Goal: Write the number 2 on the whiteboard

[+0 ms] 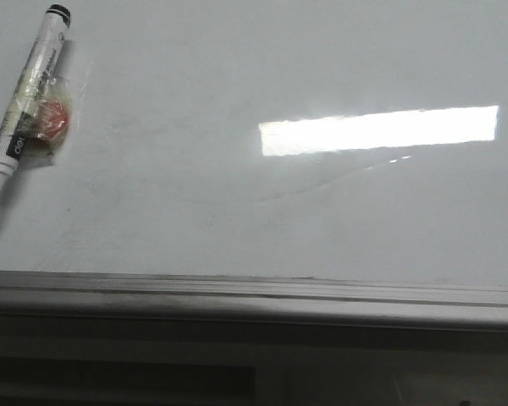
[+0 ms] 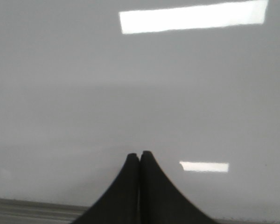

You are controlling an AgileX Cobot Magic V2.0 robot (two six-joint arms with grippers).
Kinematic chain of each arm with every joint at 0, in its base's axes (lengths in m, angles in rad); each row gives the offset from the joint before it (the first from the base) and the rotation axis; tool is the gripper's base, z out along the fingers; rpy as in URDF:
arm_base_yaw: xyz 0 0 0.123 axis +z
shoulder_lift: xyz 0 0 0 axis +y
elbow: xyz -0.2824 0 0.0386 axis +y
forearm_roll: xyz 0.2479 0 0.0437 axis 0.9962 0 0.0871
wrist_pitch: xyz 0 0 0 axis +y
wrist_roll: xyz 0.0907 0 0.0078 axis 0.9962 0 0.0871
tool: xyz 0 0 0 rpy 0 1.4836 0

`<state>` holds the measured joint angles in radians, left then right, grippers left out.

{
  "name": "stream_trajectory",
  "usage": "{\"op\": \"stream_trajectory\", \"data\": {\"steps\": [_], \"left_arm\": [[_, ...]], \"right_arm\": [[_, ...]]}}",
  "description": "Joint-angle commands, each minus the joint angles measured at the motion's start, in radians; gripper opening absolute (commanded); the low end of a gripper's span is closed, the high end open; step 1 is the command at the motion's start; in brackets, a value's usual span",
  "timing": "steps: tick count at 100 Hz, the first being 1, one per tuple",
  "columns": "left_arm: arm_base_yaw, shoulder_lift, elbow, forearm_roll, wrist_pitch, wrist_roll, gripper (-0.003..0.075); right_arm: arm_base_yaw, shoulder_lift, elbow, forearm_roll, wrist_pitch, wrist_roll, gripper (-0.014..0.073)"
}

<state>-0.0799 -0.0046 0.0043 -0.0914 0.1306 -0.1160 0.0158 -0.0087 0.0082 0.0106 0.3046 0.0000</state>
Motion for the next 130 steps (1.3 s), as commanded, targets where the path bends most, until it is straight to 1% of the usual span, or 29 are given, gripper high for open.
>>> {"op": "stream_trajectory", "data": {"steps": [1, 2, 11, 20, 36, 48, 59, 66, 69, 75, 78, 85, 90, 97, 104, 110, 116, 122, 126, 130], "left_arm": [[0.001, -0.028, 0.027, -0.078, -0.166, -0.006, -0.0019], [0.001, -0.028, 0.027, -0.078, -0.183, -0.006, -0.0019], [0.001, -0.028, 0.027, -0.078, -0.231, -0.006, -0.0019], [0.001, -0.028, 0.027, -0.078, -0.237, -0.006, -0.0019], [0.001, -0.028, 0.027, -0.078, -0.237, -0.006, -0.0019], [0.001, -0.028, 0.027, -0.078, -0.288, -0.006, -0.0019], [0.001, -0.028, 0.027, -0.078, -0.290, -0.006, -0.0019], [0.001, -0.028, 0.027, -0.101, -0.302, -0.015, -0.0020], [0.001, -0.028, 0.025, -0.124, -0.313, -0.017, -0.0020], [0.001, -0.026, 0.004, -0.143, -0.311, -0.017, -0.0020], [0.001, -0.024, -0.012, -0.141, -0.290, -0.017, -0.0020], [0.001, -0.004, -0.075, -0.116, -0.188, -0.017, -0.0020], [0.001, 0.024, -0.128, -0.095, -0.101, -0.017, -0.0020], [0.001, 0.077, -0.201, -0.084, -0.030, -0.017, -0.0020], [0.001, 0.127, -0.255, -0.082, -0.002, -0.010, -0.0020], [0.001, 0.158, -0.292, -0.067, 0.038, 0.010, -0.0019], [0.001, 0.189, -0.315, -0.043, 0.079, 0.050, -0.0018], [-0.001, 0.207, -0.320, -0.043, 0.087, 0.104, -0.0016], [-0.001, 0.218, -0.320, -0.048, 0.089, 0.116, 0.0002], [-0.005, 0.222, -0.320, -0.060, 0.091, 0.122, 0.0050]], "right_arm": [[-0.006, -0.026, 0.024, 0.012, -0.149, -0.007, -0.0050], [-0.006, -0.026, 0.024, 0.012, -0.175, -0.007, -0.0050], [-0.006, -0.026, 0.024, 0.012, -0.259, -0.007, -0.0050], [-0.006, -0.026, 0.024, 0.012, -0.305, -0.007, -0.0050], [-0.006, -0.026, 0.024, 0.012, -0.343, -0.007, -0.0050], [-0.006, -0.026, 0.024, 0.012, -0.384, -0.007, -0.0050], [-0.006, -0.026, 0.024, 0.012, -0.402, -0.007, -0.0050], [-0.006, -0.022, 0.018, 0.023, -0.355, 0.000, -0.0050], [-0.006, -0.016, 0.008, 0.062, -0.313, 0.000, -0.0050], [-0.006, 0.004, -0.015, 0.135, -0.278, 0.000, -0.0050], [-0.006, 0.022, -0.028, 0.152, -0.273, 0.000, -0.0050], [-0.006, 0.068, -0.072, 0.152, -0.238, 0.000, -0.0050], [-0.006, 0.110, -0.113, 0.152, -0.176, -0.005, -0.0050], [-0.006, 0.178, -0.179, 0.152, -0.070, 0.000, -0.0050], [-0.006, 0.242, -0.247, 0.152, 0.025, 0.000, -0.0050], [-0.006, 0.288, -0.300, 0.153, 0.066, 0.000, -0.0050], [-0.006, 0.316, -0.325, 0.154, 0.073, 0.000, -0.0050], [-0.006, 0.330, -0.340, 0.171, 0.081, 0.000, -0.0050], [-0.006, 0.333, -0.340, 0.184, 0.101, 0.000, -0.0050], [-0.006, 0.333, -0.340, 0.186, 0.119, 0.000, -0.0050]]}}
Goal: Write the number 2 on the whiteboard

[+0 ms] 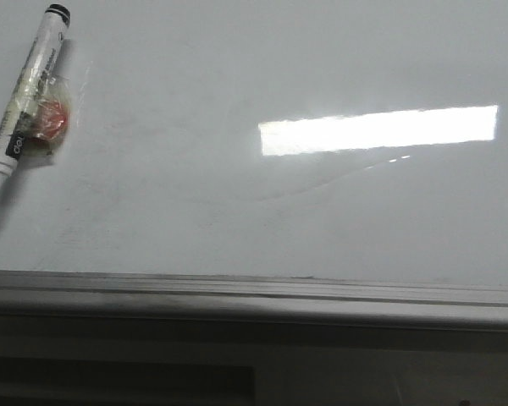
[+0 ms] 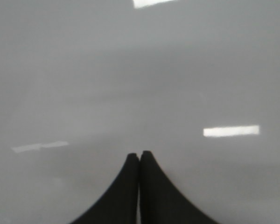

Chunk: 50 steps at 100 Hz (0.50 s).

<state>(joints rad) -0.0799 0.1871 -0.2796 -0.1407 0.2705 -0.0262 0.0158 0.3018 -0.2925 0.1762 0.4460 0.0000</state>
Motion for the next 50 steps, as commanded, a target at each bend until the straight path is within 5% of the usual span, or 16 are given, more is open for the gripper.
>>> {"op": "stream_trajectory", "data": {"steps": [1, 15, 21, 50], "left_arm": [[-0.004, 0.030, -0.036, -0.014, -0.049, 0.032, 0.0060], [-0.018, 0.034, -0.034, -0.053, -0.060, 0.032, 0.0407], [-0.018, 0.035, -0.017, -0.064, -0.102, 0.032, 0.0496], [-0.065, 0.038, -0.010, -0.092, -0.179, 0.078, 0.0512]], "right_arm": [[-0.006, 0.022, -0.040, 0.020, -0.021, 0.000, -0.0050], [-0.006, 0.022, -0.040, 0.022, -0.027, 0.000, -0.0050], [-0.006, 0.022, -0.040, 0.022, -0.027, 0.000, -0.0050], [0.034, 0.022, -0.022, 0.019, -0.083, 0.000, -0.0050]]}}
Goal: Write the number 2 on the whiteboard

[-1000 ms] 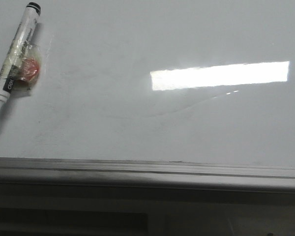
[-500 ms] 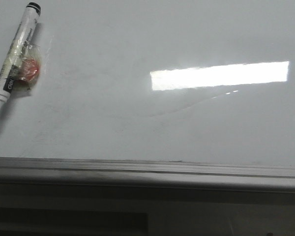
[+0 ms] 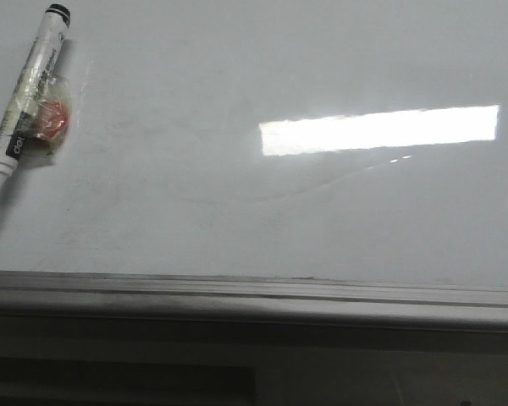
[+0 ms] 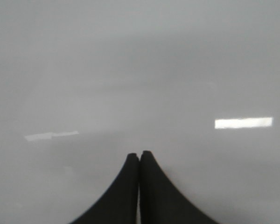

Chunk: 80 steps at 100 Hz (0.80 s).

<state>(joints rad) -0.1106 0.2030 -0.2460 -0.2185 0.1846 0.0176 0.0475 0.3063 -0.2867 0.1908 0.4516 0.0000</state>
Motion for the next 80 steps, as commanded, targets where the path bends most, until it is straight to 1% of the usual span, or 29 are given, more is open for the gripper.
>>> {"op": "stream_trajectory", "data": {"steps": [1, 10, 19, 36, 50, 64, 80], "left_arm": [[-0.042, 0.024, -0.045, -0.014, -0.098, 0.043, 0.0512], [-0.104, 0.047, -0.062, -0.014, -0.121, 0.052, 0.0512], [-0.192, 0.094, -0.070, -0.014, -0.135, 0.067, 0.0512], [-0.352, 0.229, -0.070, -0.014, -0.167, 0.067, 0.0461], [-0.456, 0.345, -0.070, -0.006, -0.235, 0.067, 0.0461], [-0.532, 0.450, -0.070, -0.007, -0.305, 0.067, 0.0461], [-0.547, 0.571, -0.070, -0.007, -0.405, 0.067, 0.0449]], "right_arm": [[0.002, 0.018, -0.028, 0.005, -0.089, 0.000, -0.0050], [0.002, 0.018, -0.028, 0.005, -0.089, 0.000, -0.0050], [0.002, 0.018, -0.028, 0.005, -0.094, -0.005, -0.0050], [0.002, 0.018, -0.028, 0.003, -0.111, -0.007, -0.0050], [0.002, 0.018, -0.028, 0.003, -0.111, -0.016, -0.0050], [0.002, 0.018, -0.028, 0.003, -0.116, -0.016, -0.0050], [0.002, 0.018, -0.028, 0.003, -0.118, -0.016, -0.0050]]}}
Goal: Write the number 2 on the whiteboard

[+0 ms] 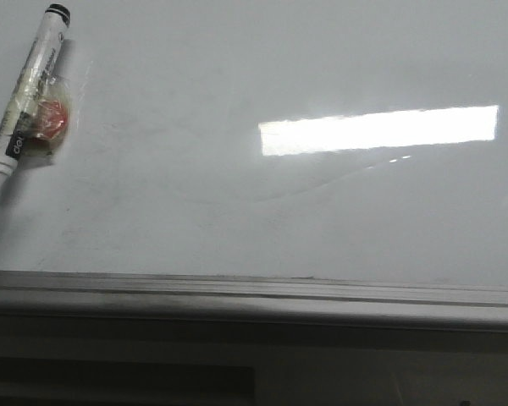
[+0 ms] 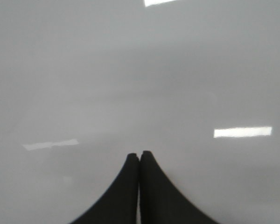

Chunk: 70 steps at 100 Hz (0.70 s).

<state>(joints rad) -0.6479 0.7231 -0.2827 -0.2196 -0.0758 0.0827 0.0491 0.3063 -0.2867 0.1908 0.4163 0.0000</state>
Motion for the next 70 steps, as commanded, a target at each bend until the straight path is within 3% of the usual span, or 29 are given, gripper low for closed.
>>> {"op": "stream_trajectory", "data": {"steps": [1, 32, 42, 54, 70], "left_arm": [[-0.010, 0.060, -0.033, -0.004, -0.149, 0.002, 0.0445], [-0.010, 0.204, -0.033, -0.042, -0.226, 0.000, 0.0425], [-0.010, 0.219, -0.033, -0.042, -0.235, 0.000, 0.0295], [-0.010, 0.219, -0.033, -0.017, -0.207, 0.000, -0.0015], [-0.010, 0.219, -0.033, -0.004, -0.192, 0.002, -0.0019]], "right_arm": [[0.001, 0.018, -0.028, 0.003, -0.083, -0.016, -0.0050], [0.001, 0.018, -0.028, 0.000, -0.098, -0.016, -0.0050], [0.001, 0.018, -0.028, 0.000, -0.099, -0.016, -0.0050], [0.001, 0.018, -0.028, 0.000, -0.097, -0.016, -0.0050], [0.001, 0.018, -0.028, 0.000, -0.093, -0.016, -0.0050]]}}
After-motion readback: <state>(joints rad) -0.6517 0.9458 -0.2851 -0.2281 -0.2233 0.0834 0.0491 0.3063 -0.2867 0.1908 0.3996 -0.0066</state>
